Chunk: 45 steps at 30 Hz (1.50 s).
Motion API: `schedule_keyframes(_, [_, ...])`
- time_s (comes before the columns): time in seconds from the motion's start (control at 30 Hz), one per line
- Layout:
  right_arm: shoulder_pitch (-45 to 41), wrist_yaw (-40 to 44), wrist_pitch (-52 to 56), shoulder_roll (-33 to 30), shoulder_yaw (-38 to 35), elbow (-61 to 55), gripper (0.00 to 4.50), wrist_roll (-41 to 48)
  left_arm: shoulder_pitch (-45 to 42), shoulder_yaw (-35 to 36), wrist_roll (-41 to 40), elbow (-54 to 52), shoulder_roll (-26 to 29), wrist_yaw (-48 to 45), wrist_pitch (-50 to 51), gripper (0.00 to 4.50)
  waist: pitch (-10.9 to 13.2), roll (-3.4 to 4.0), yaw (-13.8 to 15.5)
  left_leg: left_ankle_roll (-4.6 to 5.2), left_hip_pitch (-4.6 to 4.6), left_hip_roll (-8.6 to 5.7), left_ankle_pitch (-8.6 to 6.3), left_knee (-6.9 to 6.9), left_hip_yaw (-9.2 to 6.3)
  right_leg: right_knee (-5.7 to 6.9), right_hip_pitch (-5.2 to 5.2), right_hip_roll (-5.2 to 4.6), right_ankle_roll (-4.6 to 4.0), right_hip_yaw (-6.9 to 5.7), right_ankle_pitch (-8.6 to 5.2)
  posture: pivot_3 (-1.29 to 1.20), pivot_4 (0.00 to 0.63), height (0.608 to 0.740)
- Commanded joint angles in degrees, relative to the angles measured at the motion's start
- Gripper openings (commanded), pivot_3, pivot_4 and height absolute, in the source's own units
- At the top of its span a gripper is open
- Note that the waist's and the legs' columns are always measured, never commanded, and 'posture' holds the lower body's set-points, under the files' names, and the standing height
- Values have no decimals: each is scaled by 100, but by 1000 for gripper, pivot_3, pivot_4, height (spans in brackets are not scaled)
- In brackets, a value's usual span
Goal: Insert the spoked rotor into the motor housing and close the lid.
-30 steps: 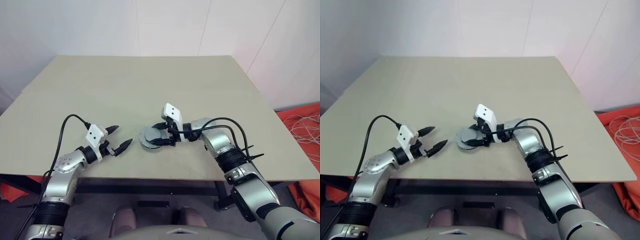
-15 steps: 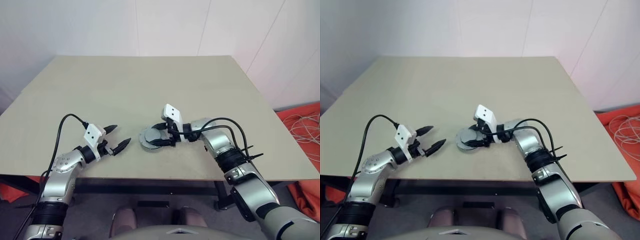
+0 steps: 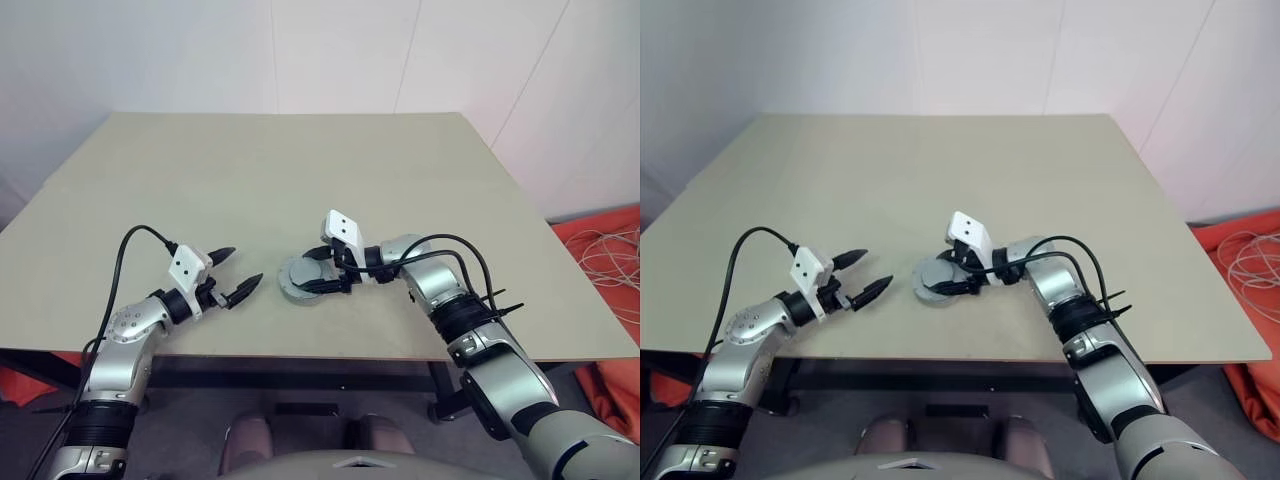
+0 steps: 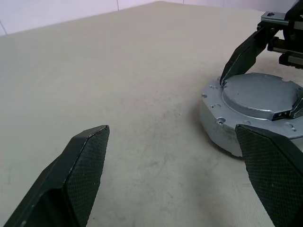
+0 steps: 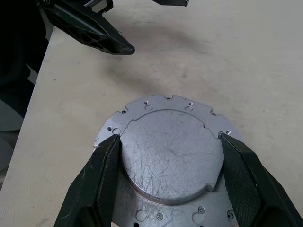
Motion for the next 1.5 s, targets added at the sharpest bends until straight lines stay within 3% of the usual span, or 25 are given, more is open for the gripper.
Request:
schedule_keyframes(0.03, [109, 107, 29, 17, 250, 413, 3162, -237, -135, 30, -41, -59, 6, 4, -29, 4500, -5, -3, -2, 0, 2, 0, 0, 0, 0, 0, 2, 0, 0, 0, 0, 0, 0, 740])
schedule_keyframes(0.17, [114, 98, -23, 30, 234, 523, 3162, -241, -176, 5, -161, -80, -48, -52, 123, 4500, -10, -4, -6, -1, 17, 1, 0, -1, 0, 0, 17, 0, 25, 0, -15, 0, 0, 740])
schedule_keyframes(0.27, [110, 98, -31, 39, 229, 544, 3162, -235, -282, 91, -668, -178, -152, -169, 717, 3906, -11, -4, -4, -1, 25, 0, 0, -1, 0, 0, 26, 0, 27, 1, -16, 0, 0, 740])
schedule_keyframes(0.63, [82, 84, -52, 76, 208, 586, 3162, -225, -1318, -489, -273, 397, -440, -133, 1059, 130, -14, -6, -7, -1, 41, -1, 1, -3, 0, -1, 41, 0, 29, 2, -17, 0, 0, 740])
schedule_keyframes(0.67, [83, 85, -55, 76, 207, 587, 3162, -225, -1380, -549, -197, 478, -453, -89, 1087, 0, -14, -6, -8, -1, 41, -1, 1, -4, 0, -2, 41, 0, 29, 2, -18, 0, 0, 740])
schedule_keyframes(1.07, [133, 35, -68, 85, 206, 533, 3162, -246, -1447, -1091, 301, 717, -398, -91, 1656, 0, -20, 1, -13, -3, 53, -2, 1, -20, 1, -13, 50, -1, 29, 2, -19, 0, 0, 740])
schedule_keyframes(1.43, [152, -117, 1, 112, 82, 446, 3162, -188, -1417, -1157, 362, 648, -450, -105, 1785, 0, -72, 18, -12, -11, 64, -8, 7, -80, 1, -61, 75, -1, 32, 0, -20, 0, 0, 740])
schedule_keyframes(1.5, [166, -69, 82, 97, 51, 347, 3898, -127, -1439, -1173, 370, 653, -480, -93, 1791, 0, -75, 21, -12, -11, 64, -8, 7, -82, 1, -65, 75, -1, 32, 0, -21, 0, 0, 740])
